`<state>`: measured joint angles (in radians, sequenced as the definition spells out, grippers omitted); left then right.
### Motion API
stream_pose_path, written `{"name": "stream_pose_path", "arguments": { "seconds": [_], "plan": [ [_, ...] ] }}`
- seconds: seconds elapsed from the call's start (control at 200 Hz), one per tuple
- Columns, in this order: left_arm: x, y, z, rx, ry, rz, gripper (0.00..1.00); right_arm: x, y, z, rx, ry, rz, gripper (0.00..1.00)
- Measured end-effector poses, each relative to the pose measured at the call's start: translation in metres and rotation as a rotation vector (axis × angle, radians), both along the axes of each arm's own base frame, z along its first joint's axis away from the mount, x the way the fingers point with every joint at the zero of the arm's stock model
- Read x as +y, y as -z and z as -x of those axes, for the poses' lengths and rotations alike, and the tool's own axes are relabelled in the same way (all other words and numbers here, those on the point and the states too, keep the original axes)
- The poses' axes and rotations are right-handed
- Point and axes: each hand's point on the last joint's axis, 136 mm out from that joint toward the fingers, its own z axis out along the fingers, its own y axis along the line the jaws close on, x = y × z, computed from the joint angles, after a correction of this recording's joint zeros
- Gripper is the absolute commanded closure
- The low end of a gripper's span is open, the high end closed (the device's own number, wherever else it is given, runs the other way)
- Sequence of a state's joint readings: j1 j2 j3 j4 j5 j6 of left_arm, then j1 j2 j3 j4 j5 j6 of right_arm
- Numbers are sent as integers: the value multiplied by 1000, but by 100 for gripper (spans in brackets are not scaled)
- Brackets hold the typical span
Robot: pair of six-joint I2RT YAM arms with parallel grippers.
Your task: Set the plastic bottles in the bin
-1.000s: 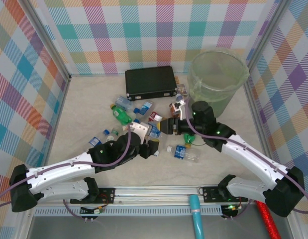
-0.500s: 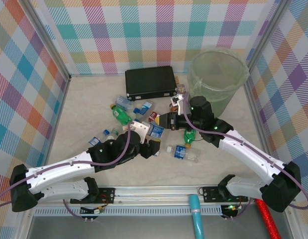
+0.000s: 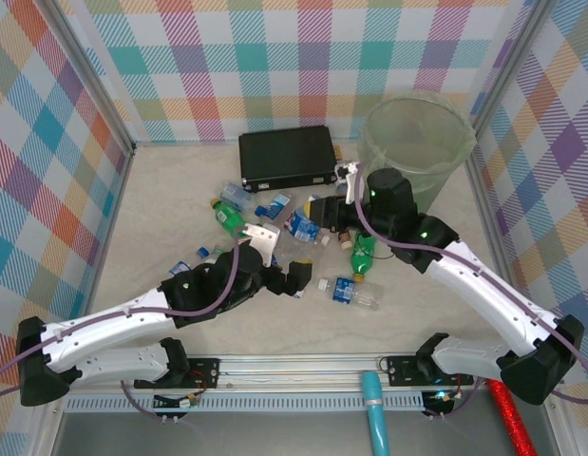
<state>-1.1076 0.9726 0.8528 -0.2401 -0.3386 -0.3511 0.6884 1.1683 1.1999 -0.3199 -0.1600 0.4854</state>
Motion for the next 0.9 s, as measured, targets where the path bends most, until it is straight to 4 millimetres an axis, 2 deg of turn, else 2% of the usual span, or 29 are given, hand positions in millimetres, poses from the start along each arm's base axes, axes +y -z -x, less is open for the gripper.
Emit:
{"name": "stream_pose_path", "arguments": {
  "seconds": [0.175, 0.29, 0.465, 0.585, 0.68, 0.755, 0.82, 0.9],
  "plan": [
    [31, -29, -6, -60, -115, 31, 0, -33, -36, -20, -146, 141, 80, 74],
    [54, -47, -10, -100, -201, 58, 0, -57, -69, -31, -260, 248, 125, 75],
    [73, -57, -9, -124, -262, 79, 0, -101, -126, -49, -423, 415, 172, 74],
    [80, -57, -8, -124, -282, 93, 0, -134, -156, -68, -498, 546, 216, 75],
    [83, -55, -8, -120, -288, 90, 0, -159, -166, -89, -524, 639, 260, 75],
    [85, -53, -7, -115, -289, 83, 0, -176, -168, -108, -533, 703, 300, 75],
    [86, -51, -7, -112, -290, 83, 0, -187, -160, -125, -522, 740, 338, 75],
    [87, -50, -6, -108, -292, 87, 0, -197, -142, -149, -492, 768, 392, 75]
  ]
}}
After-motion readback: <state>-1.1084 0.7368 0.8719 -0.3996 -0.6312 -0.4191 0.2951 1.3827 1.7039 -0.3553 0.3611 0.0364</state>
